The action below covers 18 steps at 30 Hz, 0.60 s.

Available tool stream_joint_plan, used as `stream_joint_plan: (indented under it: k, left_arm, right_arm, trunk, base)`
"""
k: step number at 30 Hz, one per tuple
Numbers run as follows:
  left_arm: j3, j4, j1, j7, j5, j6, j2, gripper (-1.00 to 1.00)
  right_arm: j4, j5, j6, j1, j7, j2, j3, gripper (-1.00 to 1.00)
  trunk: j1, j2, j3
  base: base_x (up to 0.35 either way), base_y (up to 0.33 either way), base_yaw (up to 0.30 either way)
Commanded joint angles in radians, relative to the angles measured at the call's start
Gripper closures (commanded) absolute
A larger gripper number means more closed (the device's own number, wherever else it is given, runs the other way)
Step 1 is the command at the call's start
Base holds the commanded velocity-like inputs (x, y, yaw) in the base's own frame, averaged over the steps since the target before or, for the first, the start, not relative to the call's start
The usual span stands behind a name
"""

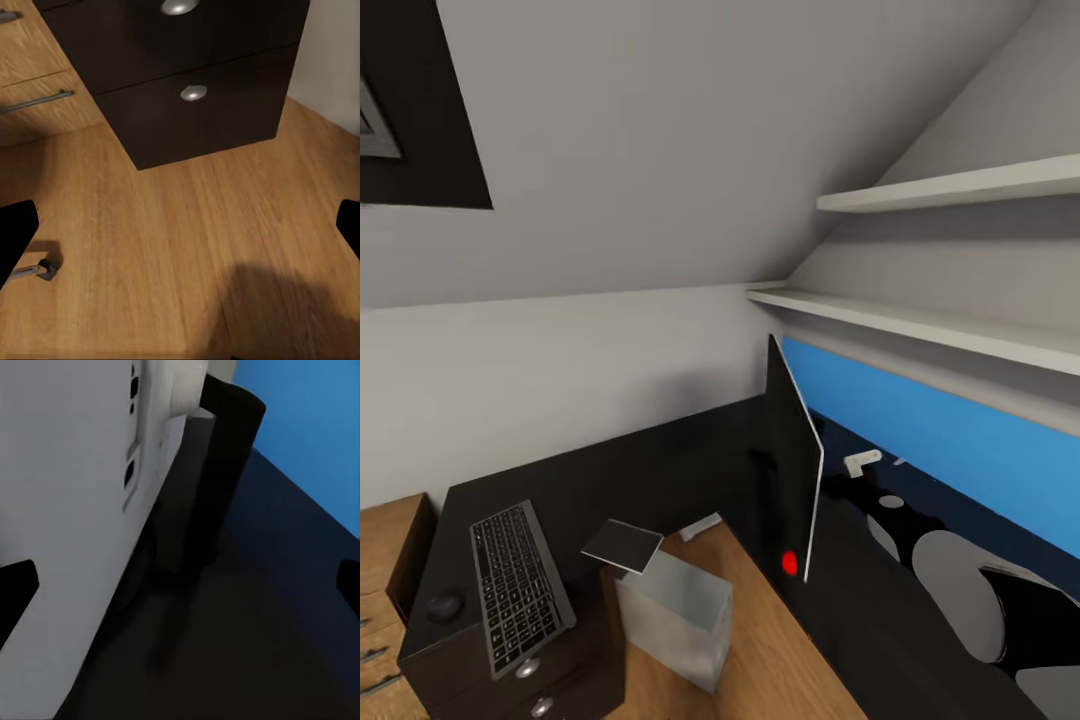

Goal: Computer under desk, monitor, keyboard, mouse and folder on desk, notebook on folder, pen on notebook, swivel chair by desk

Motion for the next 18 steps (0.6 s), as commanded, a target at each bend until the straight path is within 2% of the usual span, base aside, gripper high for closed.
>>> stream_joint_plan:
  k: [1, 12, 18]
  left_arm:
    - [-0.008, -0.001, -0.001, 0.01, -0.001, 0.0, 0.0, -1.0]
    - [-0.008, -0.001, -0.001, 0.01, -0.001, -0.002, 0.0, -1.0]
    - [-0.008, -0.001, -0.001, 0.01, -0.001, -0.002, 0.0, -1.0]
  right_arm:
    - [0.001, 0.006, -0.003, -0.001, 0.005, 0.0, -0.009, -1.0]
    - [0.001, 0.006, -0.003, -0.001, 0.006, -0.002, -0.009, -1.0]
    - [0.0, 0.005, -0.001, -0.001, 0.005, -0.002, -0.009, -1.0]
  trunk:
    - [0.0, -0.002, -0.001]
    - [0.0, -0.002, 0.007]
    - [0.0, -0.002, 0.008]
  base:
    - [-0.003, 0.0, 0.217]
    - [0.0, 0.0, 0.213]
    - [0.0, 0.0, 0.05]
